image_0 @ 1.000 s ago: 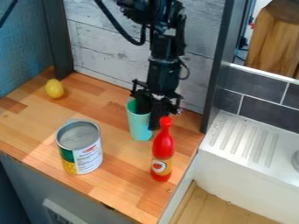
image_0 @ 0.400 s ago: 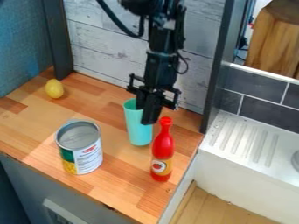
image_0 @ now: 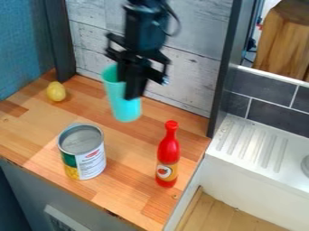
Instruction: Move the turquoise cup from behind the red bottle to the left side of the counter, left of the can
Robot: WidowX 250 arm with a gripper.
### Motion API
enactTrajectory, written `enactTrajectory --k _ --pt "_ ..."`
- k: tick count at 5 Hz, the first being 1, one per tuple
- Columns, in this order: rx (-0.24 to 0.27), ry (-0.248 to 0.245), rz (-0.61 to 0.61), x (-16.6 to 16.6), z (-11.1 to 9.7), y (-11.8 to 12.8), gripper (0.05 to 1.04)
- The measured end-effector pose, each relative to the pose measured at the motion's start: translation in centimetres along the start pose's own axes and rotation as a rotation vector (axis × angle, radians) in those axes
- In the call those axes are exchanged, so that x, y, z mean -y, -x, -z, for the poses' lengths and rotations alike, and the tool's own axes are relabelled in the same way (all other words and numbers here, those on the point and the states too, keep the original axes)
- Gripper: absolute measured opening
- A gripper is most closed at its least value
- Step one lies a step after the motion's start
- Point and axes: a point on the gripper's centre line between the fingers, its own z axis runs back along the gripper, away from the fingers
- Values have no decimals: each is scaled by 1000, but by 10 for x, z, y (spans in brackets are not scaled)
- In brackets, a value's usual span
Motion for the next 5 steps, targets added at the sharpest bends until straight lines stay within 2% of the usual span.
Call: enactTrajectory --k 1,2,3,4,5 --pt "26 -22 -177 -30 -6 59 108" --pt "36 -9 -349 -49 17 92 108" --pt "86 -77 -457 -78 29 107 108" --pt "84 -91 -532 -100 39 111 108" --pt "92 -52 -559 -126 45 104 108"
